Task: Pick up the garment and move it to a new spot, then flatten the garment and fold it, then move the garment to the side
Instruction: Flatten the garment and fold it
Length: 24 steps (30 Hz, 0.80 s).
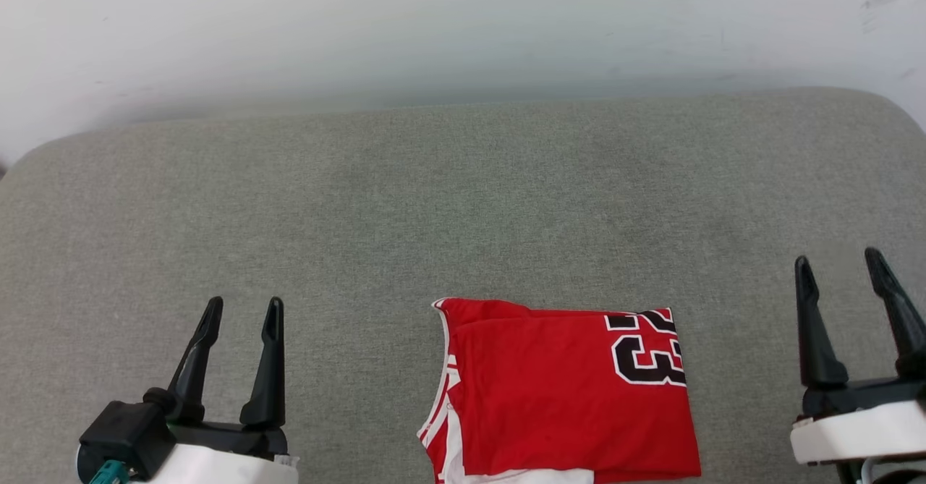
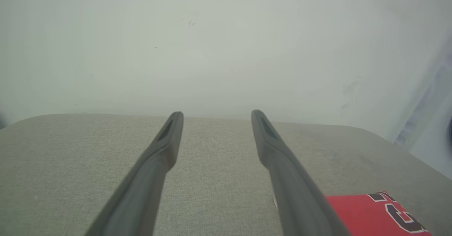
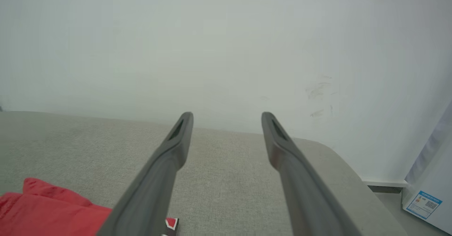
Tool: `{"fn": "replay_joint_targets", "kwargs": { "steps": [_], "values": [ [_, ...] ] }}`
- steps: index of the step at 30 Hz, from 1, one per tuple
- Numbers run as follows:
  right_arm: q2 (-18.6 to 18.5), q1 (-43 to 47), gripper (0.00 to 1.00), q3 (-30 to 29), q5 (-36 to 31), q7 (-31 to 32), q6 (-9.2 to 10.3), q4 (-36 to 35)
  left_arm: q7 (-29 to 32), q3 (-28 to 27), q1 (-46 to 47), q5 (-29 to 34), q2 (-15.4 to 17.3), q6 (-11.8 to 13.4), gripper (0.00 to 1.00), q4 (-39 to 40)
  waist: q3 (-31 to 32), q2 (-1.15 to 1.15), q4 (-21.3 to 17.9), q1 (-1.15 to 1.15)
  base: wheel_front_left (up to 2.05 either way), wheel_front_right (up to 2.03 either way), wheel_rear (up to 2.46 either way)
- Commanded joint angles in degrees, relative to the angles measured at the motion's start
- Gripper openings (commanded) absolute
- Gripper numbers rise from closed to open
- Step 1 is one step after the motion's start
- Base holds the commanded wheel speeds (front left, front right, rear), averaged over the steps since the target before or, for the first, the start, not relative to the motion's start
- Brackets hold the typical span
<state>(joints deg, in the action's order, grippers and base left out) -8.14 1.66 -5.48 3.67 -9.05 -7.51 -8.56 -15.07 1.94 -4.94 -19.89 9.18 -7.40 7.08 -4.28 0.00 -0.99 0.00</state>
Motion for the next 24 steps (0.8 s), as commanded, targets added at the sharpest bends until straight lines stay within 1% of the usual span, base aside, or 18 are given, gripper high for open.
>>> {"fn": "replay_joint_targets", "kwargs": {
  "steps": [1,5,9,14,24],
  "values": [
    [0.68,1.09,1.00,-0.05,-0.22,-0.81,0.04,-0.10,-0.12,-0.26,-0.81,0.46,-0.28,-0.04,1.00,0.25,-0.01,0.00,-0.03,0.00,0.00,0.00,0.00],
    [1.85,2.25,1.00,0.09,0.16,-1.99,0.04,0.76,-0.12,-0.73,-1.42,1.23,-0.83,-0.04,1.00,0.31,0.03,0.00,0.17,0.00,0.00,0.00,0.00],
    [2.09,2.22,1.00,0.74,0.24,-2.32,0.04,1.50,-0.12,-1.16,-1.78,2.03,-1.26,-0.04,1.00,0.11,0.20,0.00,0.46,0.00,0.00,0.00,0.00],
    [1.72,1.98,1.00,1.71,0.21,-2.39,0.04,2.53,-0.12,-1.00,-1.98,3.26,-1.41,-0.04,1.00,-0.29,0.36,0.00,0.94,0.00,0.00,0.00,0.00],
    [1.74,2.00,1.00,1.83,0.18,-1.59,0.04,2.39,-0.12,-1.30,-1.68,4.01,-1.63,-0.04,1.00,-0.07,0.24,0.00,1.22,0.00,0.00,0.00,0.00]
  ]
}}
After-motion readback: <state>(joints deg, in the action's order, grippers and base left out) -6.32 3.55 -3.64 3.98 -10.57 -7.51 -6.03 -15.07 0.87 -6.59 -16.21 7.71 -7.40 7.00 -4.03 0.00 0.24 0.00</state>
